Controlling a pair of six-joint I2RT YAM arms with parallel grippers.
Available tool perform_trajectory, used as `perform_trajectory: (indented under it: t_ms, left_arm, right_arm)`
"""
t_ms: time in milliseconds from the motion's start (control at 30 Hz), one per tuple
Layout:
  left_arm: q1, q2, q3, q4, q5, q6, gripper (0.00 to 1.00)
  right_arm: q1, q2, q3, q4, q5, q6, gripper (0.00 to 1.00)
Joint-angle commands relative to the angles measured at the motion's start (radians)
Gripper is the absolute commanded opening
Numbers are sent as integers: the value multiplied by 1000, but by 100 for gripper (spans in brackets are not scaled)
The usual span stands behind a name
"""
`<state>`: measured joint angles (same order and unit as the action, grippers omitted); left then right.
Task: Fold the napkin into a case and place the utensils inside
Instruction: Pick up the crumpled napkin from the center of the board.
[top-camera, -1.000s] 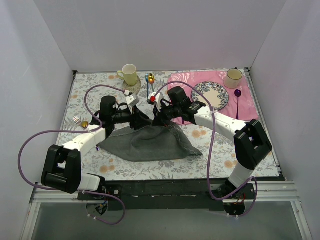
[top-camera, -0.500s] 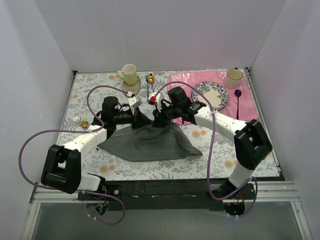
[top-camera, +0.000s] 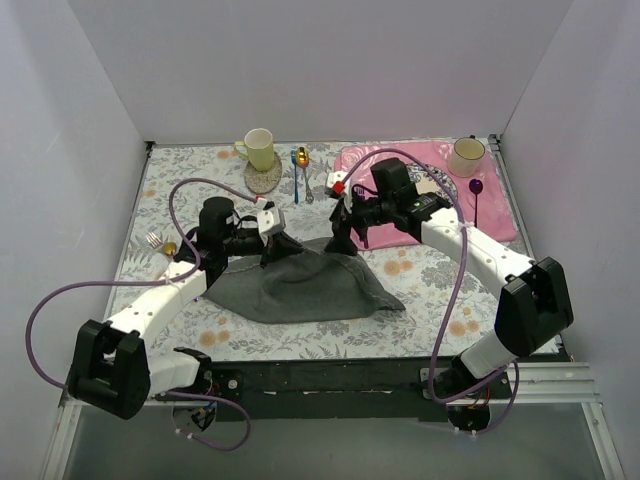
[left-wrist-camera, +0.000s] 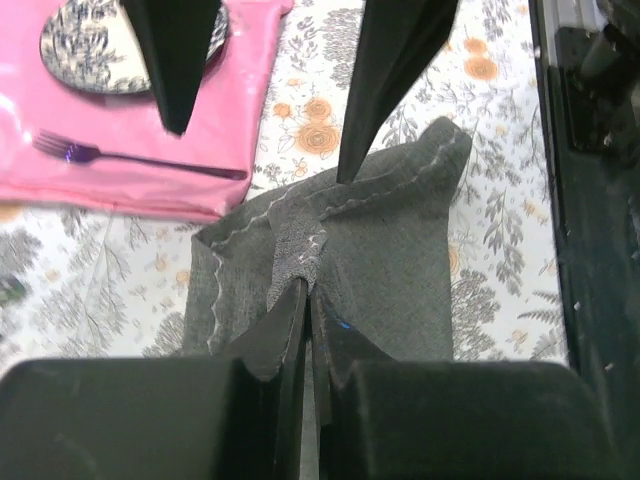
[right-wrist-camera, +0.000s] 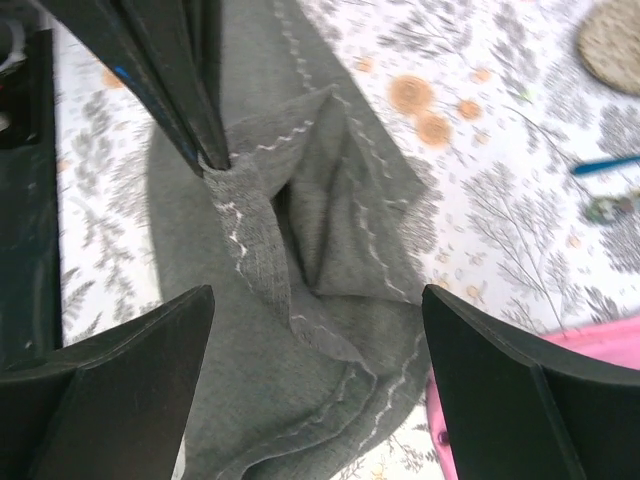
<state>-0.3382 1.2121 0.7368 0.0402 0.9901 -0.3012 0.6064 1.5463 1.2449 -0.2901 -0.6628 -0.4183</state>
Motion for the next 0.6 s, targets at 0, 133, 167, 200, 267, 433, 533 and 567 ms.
perform_trajectory:
  t_ms: [0,133,167,200,267,433,533,567]
  left_arm:
    - [-60,-108,-13,-126,1,289,0]
    - [-105,-186,-36,-224,-30,485,0]
    - [-125,-221,-46,-229,-37,505,0]
    - [-133,-238,-59,-229,-50,539,0]
    - [-159,-278,-71,-273,-59,598,0]
    - [-193,-341,-131,-280,-108,735,0]
    - [-209,-355,-140,-272,-131,757,0]
    - [-219,-362,-148,-269,-134,766,0]
  right_arm:
    - [12,-23,28,-128,-229,-152,92]
    - [13,40,89,-256,-297,-203,97]
    - [16,52,102,-286,-325,-214,97]
    - [18,64,119,-314,-340,-232,97]
    - [23,96,157,-392,-382,-258,95]
    - [78,120,162,-435,-405,-257,91]
    - [99,135,151,-412,-423,-209,88]
    - [108,141,151,-409,-428,-200,86]
